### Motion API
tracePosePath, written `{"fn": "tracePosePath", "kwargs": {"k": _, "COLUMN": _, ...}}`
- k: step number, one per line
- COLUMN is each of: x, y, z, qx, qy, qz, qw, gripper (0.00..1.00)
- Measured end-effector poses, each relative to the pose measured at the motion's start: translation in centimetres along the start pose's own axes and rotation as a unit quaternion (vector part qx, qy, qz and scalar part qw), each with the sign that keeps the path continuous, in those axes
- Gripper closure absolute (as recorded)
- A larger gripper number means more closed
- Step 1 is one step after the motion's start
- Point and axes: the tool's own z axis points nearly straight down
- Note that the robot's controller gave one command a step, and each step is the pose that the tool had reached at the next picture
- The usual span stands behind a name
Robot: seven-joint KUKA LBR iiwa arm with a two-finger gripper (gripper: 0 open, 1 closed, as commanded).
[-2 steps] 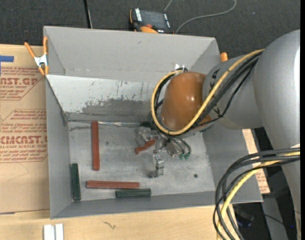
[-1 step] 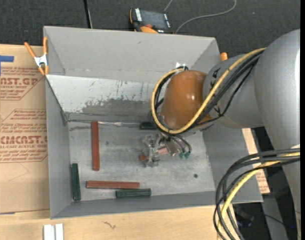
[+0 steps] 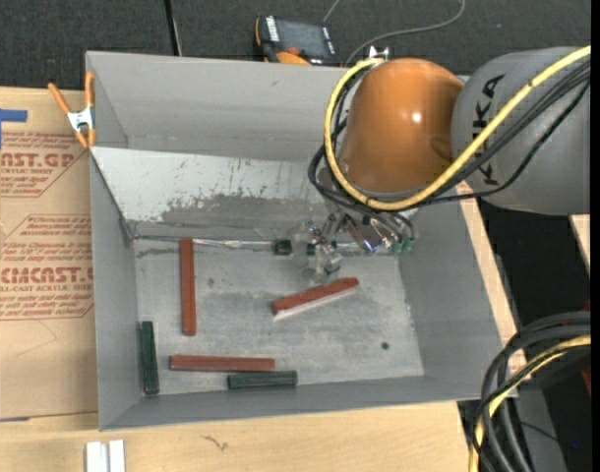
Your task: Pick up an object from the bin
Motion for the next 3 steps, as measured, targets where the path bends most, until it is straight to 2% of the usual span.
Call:
{"fn": "tracePosePath", "kwargs": {"k": 1, "x": 0.2, "y": 0.0, "z": 0.3, "qx": -0.001, "qy": 0.003, "qz": 0.001, "qw": 1.0, "gripper": 0.0}}
{"fn": "tracePosePath", "kwargs": {"k": 2, "x": 1.0, "y": -0.5, "z": 13.2, "qx": -0.004, "qy": 0.0068, "qz": -0.062, "qw": 0.998, "gripper": 0.0}}
{"fn": "tracePosePath", "kwargs": {"k": 3, "x": 0.8, "y": -0.7, "z": 12.7, "qx": -0.002, "qy": 0.0034, "qz": -0.061, "qw": 0.9981, "gripper": 1.0}}
